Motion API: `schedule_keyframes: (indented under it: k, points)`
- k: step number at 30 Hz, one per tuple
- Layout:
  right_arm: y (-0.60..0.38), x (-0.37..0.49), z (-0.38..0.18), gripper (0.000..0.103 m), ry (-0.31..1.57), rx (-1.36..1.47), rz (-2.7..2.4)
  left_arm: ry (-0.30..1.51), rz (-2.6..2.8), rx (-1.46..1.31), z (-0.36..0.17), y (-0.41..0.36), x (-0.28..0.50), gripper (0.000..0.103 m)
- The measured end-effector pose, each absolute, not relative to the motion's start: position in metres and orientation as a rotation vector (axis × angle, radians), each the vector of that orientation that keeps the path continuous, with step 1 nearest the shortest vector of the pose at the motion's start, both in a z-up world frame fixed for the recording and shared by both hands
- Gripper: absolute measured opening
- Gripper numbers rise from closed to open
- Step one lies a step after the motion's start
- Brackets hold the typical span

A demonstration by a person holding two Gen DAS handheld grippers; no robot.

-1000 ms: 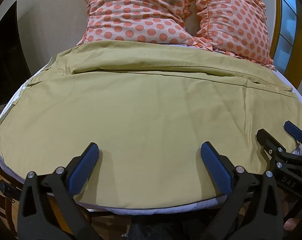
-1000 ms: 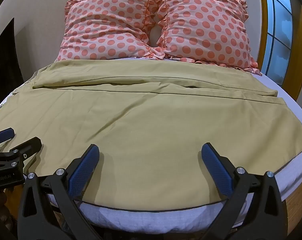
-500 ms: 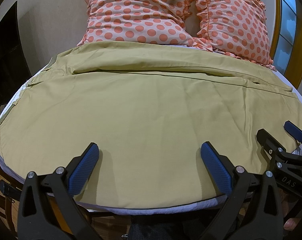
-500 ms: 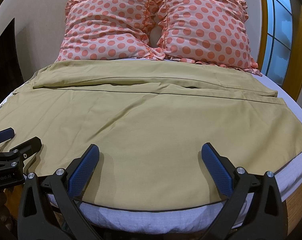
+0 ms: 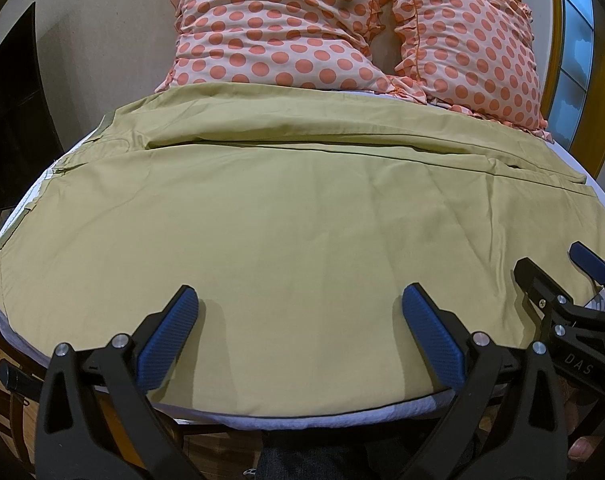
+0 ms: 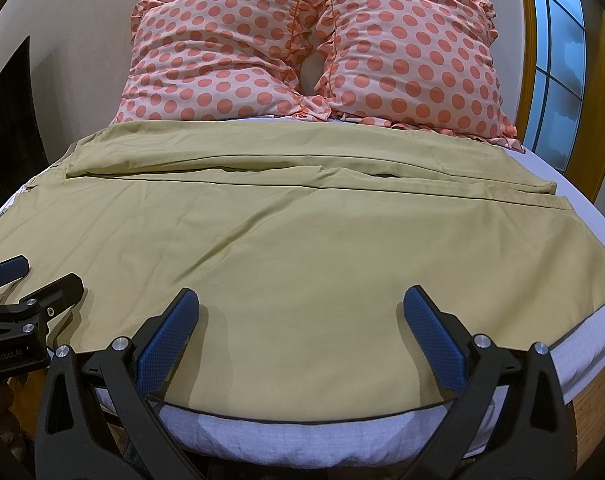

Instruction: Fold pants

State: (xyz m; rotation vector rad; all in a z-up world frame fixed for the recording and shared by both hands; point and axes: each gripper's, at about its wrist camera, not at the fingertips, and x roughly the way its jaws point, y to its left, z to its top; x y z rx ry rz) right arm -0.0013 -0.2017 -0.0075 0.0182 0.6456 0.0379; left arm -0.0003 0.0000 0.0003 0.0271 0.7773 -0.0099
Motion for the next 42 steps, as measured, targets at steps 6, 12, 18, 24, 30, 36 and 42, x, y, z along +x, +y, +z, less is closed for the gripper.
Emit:
schedule_keyframes:
  k: [6,12,18,24,30,36,42]
  points:
    - [-0.2015,-0.0019,-0.0074,0.102,0.645,0.018,0.038,0.776,-0.01,0.027,0.0003,-0.0001,-0.0003,0.101]
    - [-0.2014,-0.0019,-0.0072,0.102,0.645,0.018,0.039,0.775,-0.01,0.027,0.0003,-0.0001,-0.0003,0.101]
    - [-0.2013,-0.002,-0.0077,0.102,0.643,0.018,0.039,0.774,-0.01,0.027,0.0004,-0.0001,-0.0004,0.101]
    - [-0.2004,-0.003,-0.0071,0.102,0.638,0.019,0.038,0.773,-0.01,0.028,0.0004,-0.0001,-0.0004,0.101]
    - [-0.2006,-0.0033,-0.0095,0.102,0.635,0.02,0.038,0.772,-0.01,0.028,0.0005,-0.0001,-0.0004,0.101]
    - [-0.2012,-0.0022,-0.0076,0.102,0.63,0.021,0.037,0.771,-0.01,0.028,0.0005,-0.0001,-0.0004,0.101]
    - [-0.2014,-0.0038,-0.0089,0.102,0.629,0.02,0.038,0.772,-0.01,0.028,0.0005,-0.0001,-0.0001,0.101]
